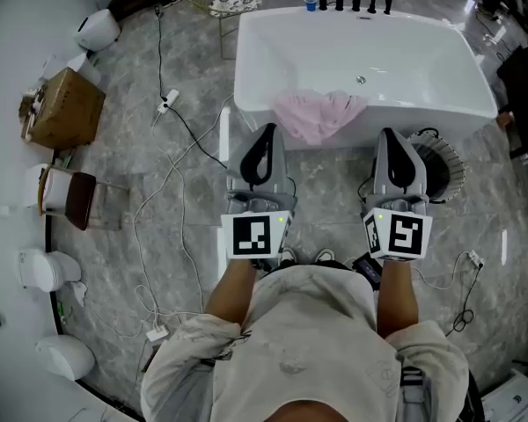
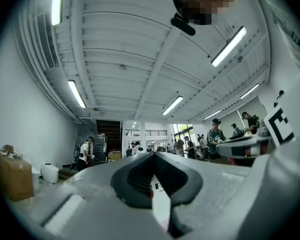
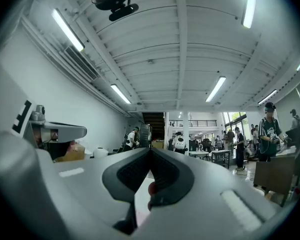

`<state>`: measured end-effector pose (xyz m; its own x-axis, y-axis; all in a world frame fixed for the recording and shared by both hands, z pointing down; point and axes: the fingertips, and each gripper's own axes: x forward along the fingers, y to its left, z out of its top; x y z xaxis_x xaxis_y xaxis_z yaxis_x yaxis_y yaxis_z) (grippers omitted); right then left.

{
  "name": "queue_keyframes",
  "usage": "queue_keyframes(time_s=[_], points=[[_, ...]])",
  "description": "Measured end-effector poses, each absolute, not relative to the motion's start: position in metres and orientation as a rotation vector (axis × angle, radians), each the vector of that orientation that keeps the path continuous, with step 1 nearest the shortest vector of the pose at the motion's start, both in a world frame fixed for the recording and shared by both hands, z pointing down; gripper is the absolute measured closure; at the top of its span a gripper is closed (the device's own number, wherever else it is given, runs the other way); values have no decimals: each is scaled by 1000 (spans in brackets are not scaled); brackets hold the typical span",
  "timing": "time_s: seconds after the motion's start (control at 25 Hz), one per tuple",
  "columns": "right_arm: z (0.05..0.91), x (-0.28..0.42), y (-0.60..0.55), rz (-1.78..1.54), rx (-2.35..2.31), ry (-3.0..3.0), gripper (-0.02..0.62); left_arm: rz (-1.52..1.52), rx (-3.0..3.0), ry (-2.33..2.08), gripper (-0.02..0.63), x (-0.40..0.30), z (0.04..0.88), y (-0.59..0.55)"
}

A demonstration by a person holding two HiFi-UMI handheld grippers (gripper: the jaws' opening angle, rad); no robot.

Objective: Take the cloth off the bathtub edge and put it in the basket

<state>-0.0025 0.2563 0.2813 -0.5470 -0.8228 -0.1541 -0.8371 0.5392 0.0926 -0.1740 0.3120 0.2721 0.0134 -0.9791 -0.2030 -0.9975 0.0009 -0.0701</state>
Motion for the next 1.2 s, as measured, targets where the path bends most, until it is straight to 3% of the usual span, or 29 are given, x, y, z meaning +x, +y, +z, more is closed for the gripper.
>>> queue_keyframes(time_s=[0.6,1.2], points=[[299,66,230,169,-1429,2666,594,78,-2083,2064,605,-100,278,286],[314,53,157,158,-1452,2695,594,110,-2115,2040,604,-110,289,209]])
